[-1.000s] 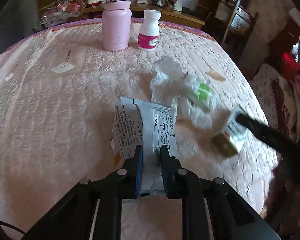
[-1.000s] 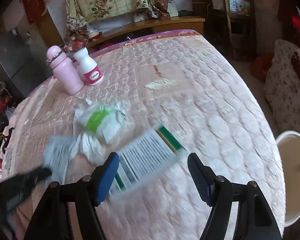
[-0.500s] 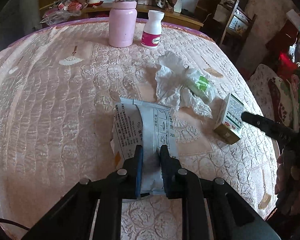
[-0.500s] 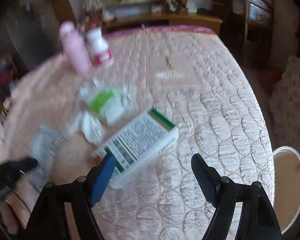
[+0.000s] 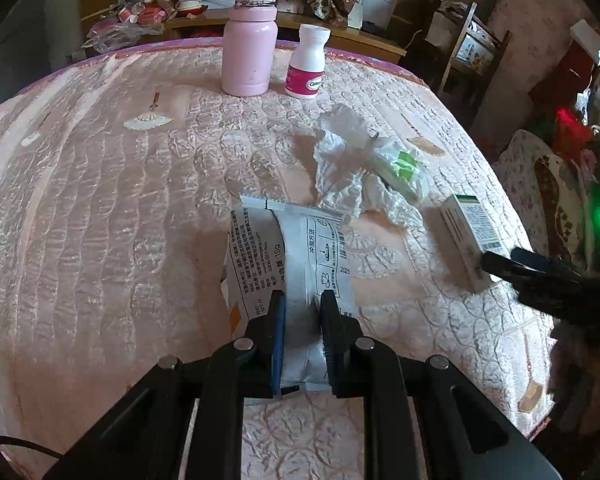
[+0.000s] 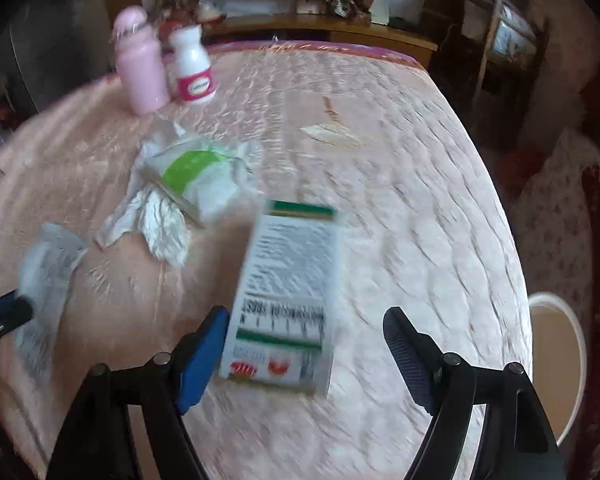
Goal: Collect trash
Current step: 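Grasp the white medicine box with the right tool while the left tool grasps the white wrapper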
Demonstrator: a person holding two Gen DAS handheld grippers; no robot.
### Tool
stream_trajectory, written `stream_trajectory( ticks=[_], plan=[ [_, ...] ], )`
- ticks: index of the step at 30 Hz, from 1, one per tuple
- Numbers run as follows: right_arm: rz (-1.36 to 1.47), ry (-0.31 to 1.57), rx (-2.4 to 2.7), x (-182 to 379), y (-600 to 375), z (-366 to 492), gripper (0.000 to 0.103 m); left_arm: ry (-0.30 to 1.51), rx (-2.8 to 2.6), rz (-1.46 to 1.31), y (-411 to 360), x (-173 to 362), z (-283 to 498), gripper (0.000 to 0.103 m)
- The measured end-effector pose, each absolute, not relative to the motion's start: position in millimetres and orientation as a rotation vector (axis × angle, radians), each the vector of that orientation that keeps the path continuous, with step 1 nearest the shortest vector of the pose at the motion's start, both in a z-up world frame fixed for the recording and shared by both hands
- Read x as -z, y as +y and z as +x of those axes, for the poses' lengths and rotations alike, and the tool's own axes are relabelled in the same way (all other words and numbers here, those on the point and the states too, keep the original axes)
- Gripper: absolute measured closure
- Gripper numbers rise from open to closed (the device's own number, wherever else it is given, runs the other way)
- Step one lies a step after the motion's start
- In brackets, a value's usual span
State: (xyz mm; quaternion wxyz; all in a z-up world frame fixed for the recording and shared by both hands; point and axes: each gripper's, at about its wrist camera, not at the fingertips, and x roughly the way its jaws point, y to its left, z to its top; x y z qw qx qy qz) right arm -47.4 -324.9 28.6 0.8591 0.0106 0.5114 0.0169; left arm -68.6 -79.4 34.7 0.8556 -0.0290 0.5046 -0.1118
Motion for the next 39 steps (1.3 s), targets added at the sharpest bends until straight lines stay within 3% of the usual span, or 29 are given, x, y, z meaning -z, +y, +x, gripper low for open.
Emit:
stream_trajectory(
  ticks=[2, 4, 6, 10, 11, 13, 14, 15, 16, 39],
  plan=[
    [0.123, 1.060, -0.081, -32, -347, -56, 0.021, 1.073, 0.234, -0.060, -81, -30, -64, 0.080],
    [0.134, 1.045, -0.079, -32, -354, -55, 0.021, 1.077, 0.241, -0.072, -82, -27, -60, 0.047],
    [0.118, 1.035, -0.097, -35, -351, -55, 0.021, 1.052, 0.228, -0.063, -83, -27, -58, 0.029],
    [0.101, 1.051, -0.151, -30, -332, -34, 0.021, 1.069, 0.205, -0.030, -87, -17, -49, 0.029],
    [0.108, 1.058, -0.178, -25, -327, -30, 0.021, 1.085, 0.199, -0.022, -88, -12, -47, 0.030],
    [0.115, 1.056, -0.193, -17, -319, -29, 0.026, 1.106, 0.185, -0.022, -87, -5, -48, 0.051],
    [0.109, 1.062, -0.173, -14, -318, -32, 0.033, 1.076, 0.192, -0.014, -87, -8, -51, 0.064],
    [0.077, 1.036, -0.138, -16, -318, -37, 0.049, 1.063, 0.204, -0.003, -88, -13, -54, 0.076],
    [0.077, 1.037, -0.140, -17, -319, -40, 0.049, 1.049, 0.205, 0.004, -89, -18, -57, 0.086],
    [0.197, 0.882, -0.104, -72, -397, -164, 0.049, 0.959, 0.446, 0.047, -197, -70, -127, 0.088]
  ],
)
